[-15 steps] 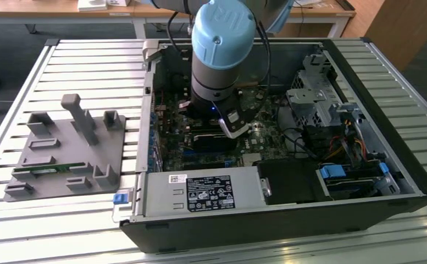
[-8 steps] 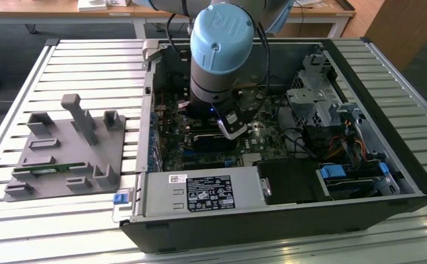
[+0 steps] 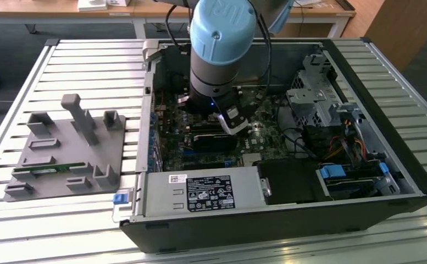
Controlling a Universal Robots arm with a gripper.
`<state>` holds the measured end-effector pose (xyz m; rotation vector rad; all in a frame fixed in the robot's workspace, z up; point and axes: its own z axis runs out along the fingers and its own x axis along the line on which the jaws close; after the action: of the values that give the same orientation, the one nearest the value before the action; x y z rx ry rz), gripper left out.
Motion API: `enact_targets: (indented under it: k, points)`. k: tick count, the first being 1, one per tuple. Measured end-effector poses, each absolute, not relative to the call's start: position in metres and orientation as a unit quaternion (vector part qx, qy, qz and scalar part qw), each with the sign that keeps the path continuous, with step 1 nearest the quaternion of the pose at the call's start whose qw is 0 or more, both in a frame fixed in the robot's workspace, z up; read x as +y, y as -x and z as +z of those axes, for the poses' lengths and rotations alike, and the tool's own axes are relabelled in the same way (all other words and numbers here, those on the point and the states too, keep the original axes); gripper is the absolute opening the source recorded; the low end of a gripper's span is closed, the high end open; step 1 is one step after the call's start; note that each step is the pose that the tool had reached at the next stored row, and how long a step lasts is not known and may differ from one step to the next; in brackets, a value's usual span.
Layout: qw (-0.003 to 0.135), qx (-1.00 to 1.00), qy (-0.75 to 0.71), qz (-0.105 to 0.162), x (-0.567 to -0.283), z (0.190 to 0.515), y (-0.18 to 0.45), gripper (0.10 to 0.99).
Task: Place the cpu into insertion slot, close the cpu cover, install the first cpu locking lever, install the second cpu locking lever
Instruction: 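Install the second cpu locking lever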
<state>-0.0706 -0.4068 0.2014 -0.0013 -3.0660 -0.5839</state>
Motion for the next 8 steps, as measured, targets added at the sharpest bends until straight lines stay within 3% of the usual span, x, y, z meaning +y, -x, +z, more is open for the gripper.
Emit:
enact_targets:
  k: [8]
  points:
    - [0.01,-0.982,0.0,-0.187,-0.407,0.218,0.071,0.106]
